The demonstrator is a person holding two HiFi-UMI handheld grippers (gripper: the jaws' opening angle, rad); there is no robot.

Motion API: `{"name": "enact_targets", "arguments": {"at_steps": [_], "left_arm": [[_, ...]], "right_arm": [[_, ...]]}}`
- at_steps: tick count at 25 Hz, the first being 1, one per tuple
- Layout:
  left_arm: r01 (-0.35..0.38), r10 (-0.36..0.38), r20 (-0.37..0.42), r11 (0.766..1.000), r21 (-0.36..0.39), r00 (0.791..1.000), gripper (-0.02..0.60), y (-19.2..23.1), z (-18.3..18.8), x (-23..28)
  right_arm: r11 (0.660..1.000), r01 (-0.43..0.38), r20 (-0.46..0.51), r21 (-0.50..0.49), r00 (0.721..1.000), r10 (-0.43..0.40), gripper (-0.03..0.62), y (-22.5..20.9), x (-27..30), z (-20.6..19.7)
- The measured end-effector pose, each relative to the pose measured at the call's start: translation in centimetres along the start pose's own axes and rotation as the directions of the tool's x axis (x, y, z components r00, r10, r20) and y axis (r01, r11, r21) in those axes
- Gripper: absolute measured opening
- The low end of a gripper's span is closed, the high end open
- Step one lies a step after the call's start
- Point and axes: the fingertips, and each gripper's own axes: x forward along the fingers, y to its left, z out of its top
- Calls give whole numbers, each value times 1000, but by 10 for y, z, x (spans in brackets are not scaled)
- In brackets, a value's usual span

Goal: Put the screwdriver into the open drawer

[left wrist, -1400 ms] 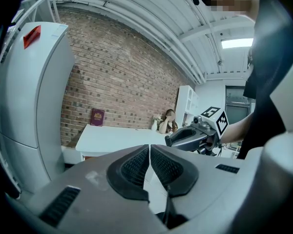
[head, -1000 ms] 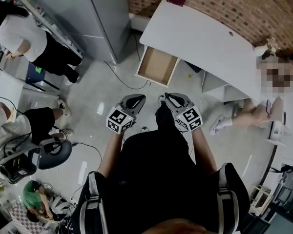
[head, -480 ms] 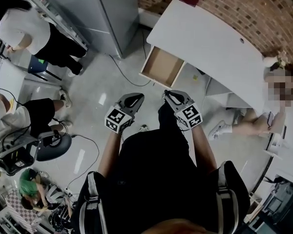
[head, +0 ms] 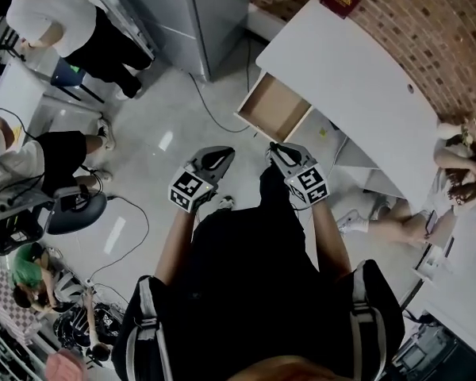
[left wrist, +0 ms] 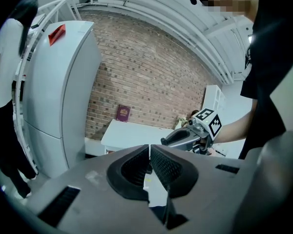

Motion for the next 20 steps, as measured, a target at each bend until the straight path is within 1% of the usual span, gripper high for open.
{"name": "enact_targets", "arguments": {"at_steps": [11, 20], "left_arm": [[-121, 122, 23, 992, -42, 992, 21, 20, -2, -4], [-225, 228, 36, 971, -81, 973, 21, 34, -2, 3]], "right_arm": [[992, -108, -95, -69, 990, 101, 123, -18, 24, -16], [973, -209, -163, -94, 968, 192, 123, -38, 44, -35]]}}
